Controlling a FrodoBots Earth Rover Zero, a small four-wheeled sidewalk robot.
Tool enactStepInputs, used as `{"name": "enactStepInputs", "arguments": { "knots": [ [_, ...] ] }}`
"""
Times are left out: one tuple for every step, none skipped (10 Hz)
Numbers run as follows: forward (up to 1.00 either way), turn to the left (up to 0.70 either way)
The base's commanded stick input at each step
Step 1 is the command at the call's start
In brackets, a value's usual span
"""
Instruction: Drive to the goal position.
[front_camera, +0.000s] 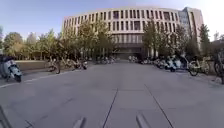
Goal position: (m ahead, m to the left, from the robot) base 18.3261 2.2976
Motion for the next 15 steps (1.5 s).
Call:
{"name": "enactStepInputs", "arguments": {
  "knots": [
    [0.6,0.0],
    [0.6,0.0],
    [0.6,0.0],
    [0.6,0.0],
    [0.6,0.0],
    [0.6,0.0],
    [0.6,0.0],
    [0.6,0.0],
    [0.6,0.0],
    [0.6,0.0],
    [0.6,0.0],
    [0.6,0.0],
    [0.6,0.0],
    [0.6,0.0],
    [0.6,0.0]
  ]
}}
